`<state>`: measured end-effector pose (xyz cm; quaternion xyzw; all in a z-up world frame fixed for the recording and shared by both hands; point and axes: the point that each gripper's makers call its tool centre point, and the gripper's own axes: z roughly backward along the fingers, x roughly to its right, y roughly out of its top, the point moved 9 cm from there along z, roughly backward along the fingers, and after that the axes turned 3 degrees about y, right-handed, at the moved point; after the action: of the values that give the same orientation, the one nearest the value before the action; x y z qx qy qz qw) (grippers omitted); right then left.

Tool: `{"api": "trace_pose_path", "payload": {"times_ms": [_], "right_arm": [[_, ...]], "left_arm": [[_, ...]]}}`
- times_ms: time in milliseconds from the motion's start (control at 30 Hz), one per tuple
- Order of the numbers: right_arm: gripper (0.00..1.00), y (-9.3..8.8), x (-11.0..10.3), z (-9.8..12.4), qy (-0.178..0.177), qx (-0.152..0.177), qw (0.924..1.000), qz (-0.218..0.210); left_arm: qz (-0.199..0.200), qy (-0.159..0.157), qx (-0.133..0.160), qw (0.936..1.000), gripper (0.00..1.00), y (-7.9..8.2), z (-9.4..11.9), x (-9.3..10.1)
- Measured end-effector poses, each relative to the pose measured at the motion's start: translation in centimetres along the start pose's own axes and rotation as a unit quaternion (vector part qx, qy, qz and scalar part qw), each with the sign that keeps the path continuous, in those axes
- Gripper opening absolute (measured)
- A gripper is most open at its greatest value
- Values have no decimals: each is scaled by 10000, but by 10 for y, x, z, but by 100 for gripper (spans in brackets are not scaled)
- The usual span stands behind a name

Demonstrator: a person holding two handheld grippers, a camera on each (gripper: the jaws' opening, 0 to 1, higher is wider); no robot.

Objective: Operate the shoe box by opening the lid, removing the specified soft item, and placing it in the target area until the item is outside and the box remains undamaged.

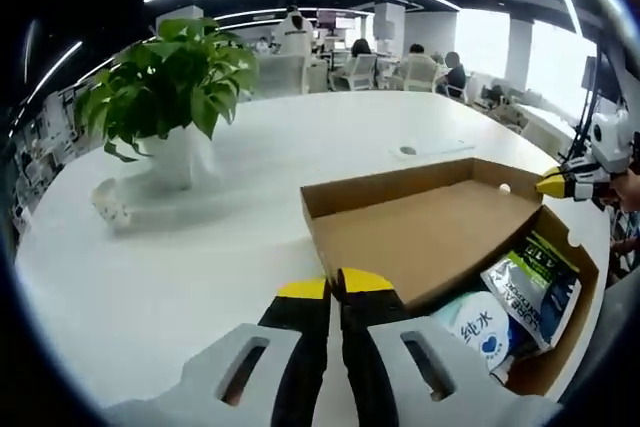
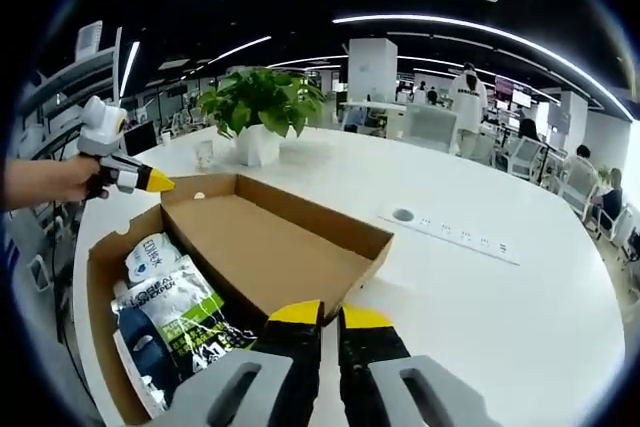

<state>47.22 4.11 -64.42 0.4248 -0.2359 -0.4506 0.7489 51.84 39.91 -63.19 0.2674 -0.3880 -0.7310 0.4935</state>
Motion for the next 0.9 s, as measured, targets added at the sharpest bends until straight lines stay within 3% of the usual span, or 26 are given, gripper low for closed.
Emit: {"api": "trace_pose_path", "payload": {"times_ms": [633, 900], "right_arm": [[2, -3, -2, 1, 82, -103, 9999, 100], [14, -1, 3, 15, 96, -80, 9996, 254]], "left_arm": [[-111, 84, -263, 9996, 4, 1, 3, 7], [-387, 69, -212, 9990, 13, 4, 15, 15]]}}
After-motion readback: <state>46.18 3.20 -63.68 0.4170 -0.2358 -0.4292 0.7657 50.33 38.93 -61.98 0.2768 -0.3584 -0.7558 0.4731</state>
